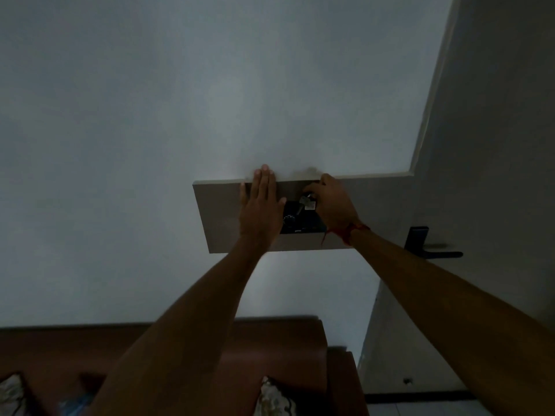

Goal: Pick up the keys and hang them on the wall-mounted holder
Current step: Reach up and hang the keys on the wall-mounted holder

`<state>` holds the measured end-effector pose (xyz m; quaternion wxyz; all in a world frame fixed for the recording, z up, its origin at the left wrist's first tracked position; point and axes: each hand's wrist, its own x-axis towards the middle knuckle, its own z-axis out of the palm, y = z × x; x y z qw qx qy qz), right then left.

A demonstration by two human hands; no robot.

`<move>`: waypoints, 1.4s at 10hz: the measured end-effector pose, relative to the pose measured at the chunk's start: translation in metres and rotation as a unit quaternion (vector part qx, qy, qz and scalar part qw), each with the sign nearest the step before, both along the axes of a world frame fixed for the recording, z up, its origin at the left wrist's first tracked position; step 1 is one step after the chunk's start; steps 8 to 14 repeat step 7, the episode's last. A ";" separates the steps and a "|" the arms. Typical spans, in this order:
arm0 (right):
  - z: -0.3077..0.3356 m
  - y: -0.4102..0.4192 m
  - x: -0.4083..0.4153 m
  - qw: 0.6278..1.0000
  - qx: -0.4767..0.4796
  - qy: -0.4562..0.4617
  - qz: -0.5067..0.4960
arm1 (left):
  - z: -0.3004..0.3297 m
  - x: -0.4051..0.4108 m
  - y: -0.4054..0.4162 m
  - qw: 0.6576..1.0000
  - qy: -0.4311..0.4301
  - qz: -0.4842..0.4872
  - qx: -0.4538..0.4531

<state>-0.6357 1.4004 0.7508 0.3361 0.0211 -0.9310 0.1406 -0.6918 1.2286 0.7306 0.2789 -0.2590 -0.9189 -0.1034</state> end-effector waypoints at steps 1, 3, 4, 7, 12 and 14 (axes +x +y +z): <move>-0.003 -0.004 0.001 1.000 0.015 0.016 -0.002 | -0.004 -0.002 0.002 1.000 0.007 0.009 -0.001; -0.015 -0.009 0.009 0.999 0.048 0.017 -0.013 | -0.014 -0.003 0.002 0.999 0.030 0.017 0.017; -0.014 -0.009 0.009 0.998 0.058 -0.010 -0.025 | -0.010 -0.003 0.000 1.000 0.029 0.009 0.003; 0.026 -0.018 0.046 0.998 0.051 -0.002 -0.026 | 0.035 0.010 -0.013 0.999 0.034 -0.013 -0.017; 0.026 -0.018 0.046 0.998 0.051 -0.002 -0.026 | 0.035 0.010 -0.013 0.999 0.034 -0.013 -0.017; 0.026 -0.018 0.046 0.998 0.051 -0.002 -0.026 | 0.035 0.010 -0.013 0.999 0.034 -0.013 -0.017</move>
